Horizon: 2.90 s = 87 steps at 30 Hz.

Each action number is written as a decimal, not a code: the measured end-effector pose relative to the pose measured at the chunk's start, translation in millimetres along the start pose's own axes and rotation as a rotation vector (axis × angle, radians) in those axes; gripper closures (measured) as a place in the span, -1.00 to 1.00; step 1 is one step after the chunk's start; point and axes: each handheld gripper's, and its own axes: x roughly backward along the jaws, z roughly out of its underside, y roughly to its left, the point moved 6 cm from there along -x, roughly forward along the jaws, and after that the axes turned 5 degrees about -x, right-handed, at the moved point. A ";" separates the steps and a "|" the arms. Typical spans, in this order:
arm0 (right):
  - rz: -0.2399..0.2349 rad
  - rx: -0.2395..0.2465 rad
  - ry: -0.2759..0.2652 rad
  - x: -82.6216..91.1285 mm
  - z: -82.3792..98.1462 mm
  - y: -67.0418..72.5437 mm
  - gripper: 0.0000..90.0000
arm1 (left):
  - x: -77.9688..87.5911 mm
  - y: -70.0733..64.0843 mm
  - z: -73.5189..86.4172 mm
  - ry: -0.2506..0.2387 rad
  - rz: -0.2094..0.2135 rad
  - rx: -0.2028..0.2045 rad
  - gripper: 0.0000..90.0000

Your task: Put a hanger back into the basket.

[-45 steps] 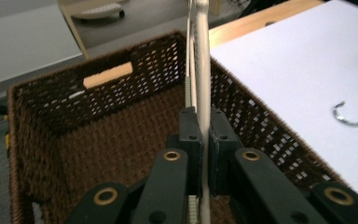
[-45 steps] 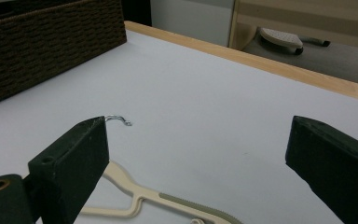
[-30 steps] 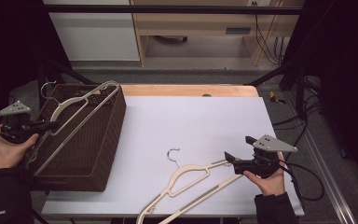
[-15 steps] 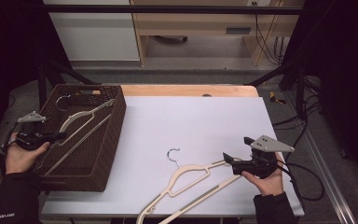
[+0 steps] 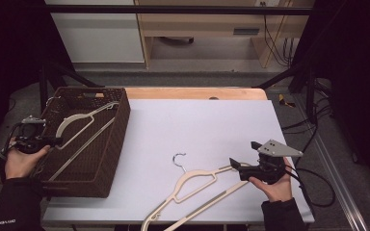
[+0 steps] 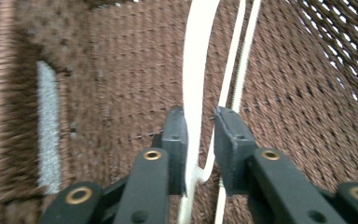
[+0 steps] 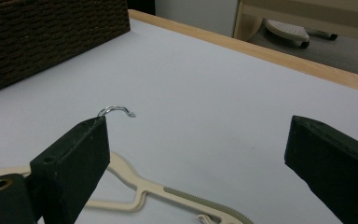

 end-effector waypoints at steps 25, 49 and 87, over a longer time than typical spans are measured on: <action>-0.006 -0.014 -0.022 2.9 -4.9 0.4 -0.85 | 70.7 -108.1 -40.0 -0.467 0.200 -0.062 -0.51; -0.043 -0.004 0.005 -19.0 -11.9 28.7 -0.89 | 65.9 -220.4 -22.4 -0.516 0.351 -0.212 -0.81; -0.076 0.016 0.302 -139.9 19.8 99.3 -0.22 | 36.5 -258.4 -6.3 -0.447 0.412 -0.281 -0.79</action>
